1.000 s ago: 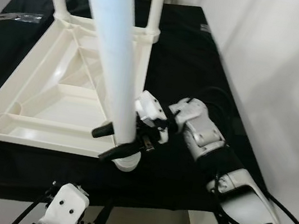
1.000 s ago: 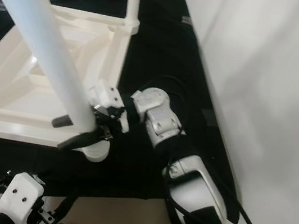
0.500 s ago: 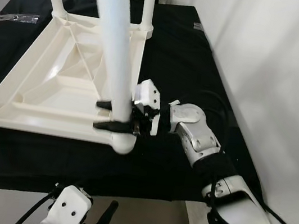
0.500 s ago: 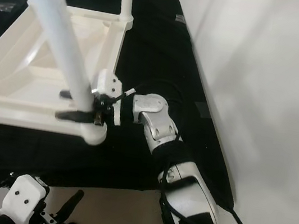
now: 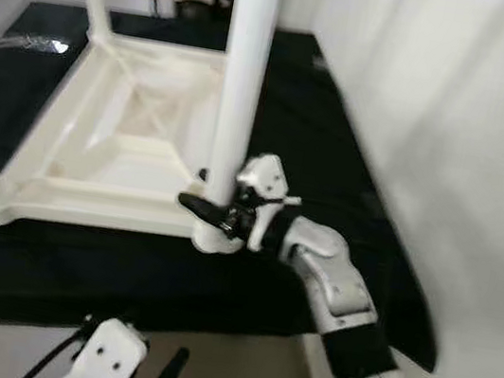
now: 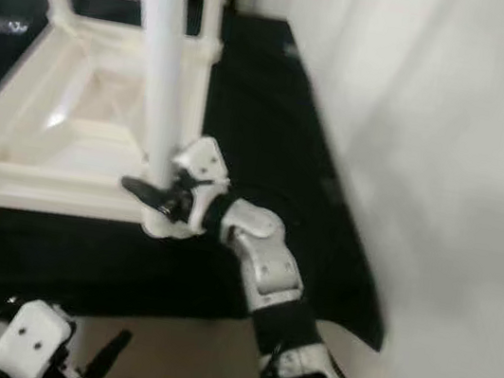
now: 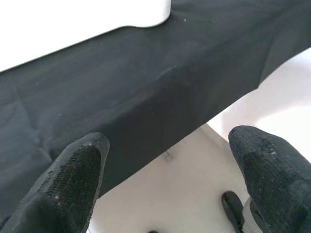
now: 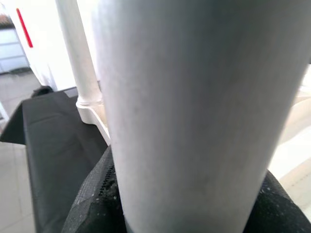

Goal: Building children table

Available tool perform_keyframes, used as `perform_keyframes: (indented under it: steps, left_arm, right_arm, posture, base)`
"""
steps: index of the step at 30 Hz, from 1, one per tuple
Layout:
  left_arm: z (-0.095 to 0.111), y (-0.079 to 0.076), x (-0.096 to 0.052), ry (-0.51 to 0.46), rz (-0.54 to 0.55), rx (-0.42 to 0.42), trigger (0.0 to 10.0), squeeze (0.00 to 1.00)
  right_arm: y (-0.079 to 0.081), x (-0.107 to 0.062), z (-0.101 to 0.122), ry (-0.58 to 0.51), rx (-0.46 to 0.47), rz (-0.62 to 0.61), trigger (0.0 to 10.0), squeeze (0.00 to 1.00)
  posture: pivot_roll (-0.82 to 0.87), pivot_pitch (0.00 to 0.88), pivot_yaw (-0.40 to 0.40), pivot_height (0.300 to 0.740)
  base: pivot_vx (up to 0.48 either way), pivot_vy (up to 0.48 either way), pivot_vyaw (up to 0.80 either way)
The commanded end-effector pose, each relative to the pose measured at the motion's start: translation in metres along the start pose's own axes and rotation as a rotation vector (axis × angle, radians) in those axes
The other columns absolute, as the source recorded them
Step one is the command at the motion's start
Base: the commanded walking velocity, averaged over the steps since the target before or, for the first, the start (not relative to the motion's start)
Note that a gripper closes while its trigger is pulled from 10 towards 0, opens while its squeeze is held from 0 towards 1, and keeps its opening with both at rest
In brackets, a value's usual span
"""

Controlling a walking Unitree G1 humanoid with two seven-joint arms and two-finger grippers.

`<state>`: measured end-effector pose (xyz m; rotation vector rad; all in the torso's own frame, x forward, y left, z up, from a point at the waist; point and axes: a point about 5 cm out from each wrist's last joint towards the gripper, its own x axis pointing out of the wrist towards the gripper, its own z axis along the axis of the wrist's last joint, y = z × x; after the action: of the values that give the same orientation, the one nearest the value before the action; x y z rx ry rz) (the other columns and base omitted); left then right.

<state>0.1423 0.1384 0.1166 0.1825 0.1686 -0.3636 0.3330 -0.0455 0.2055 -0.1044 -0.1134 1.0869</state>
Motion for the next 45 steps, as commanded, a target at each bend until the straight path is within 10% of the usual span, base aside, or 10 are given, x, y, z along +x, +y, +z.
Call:
perform_keyframes:
  steps: [1, 20, 45]
  left_arm:
    - [-0.005, -0.002, 0.001, 0.027, -0.004, -0.008, 10.0, 0.0]
    - [-0.003, -0.001, 0.001, 0.022, 0.009, 0.02, 10.0, 0.0]
    - [-0.001, -0.005, 0.0, 0.022, 0.009, 0.022, 10.0, 0.0]
  right_arm:
    - [-0.002, -0.006, -0.014, 0.076, 0.037, -0.031, 10.0, 0.0]
    - [-0.028, 0.0, -0.001, 0.052, 0.01, 0.092, 10.0, 0.0]
    - [-0.003, -0.008, -0.005, 0.287, -0.13, 0.851, 10.0, 0.0]
  posture:
    - [0.07, 0.215, -0.032, 0.74]
    - [0.09, 0.225, -0.04, 0.74]
    - [0.12, 0.232, -0.064, 0.74]
  base:
    - [0.0, 0.0, 0.0]
    - [0.0, 0.0, 0.0]
    - [0.0, 0.0, 0.0]
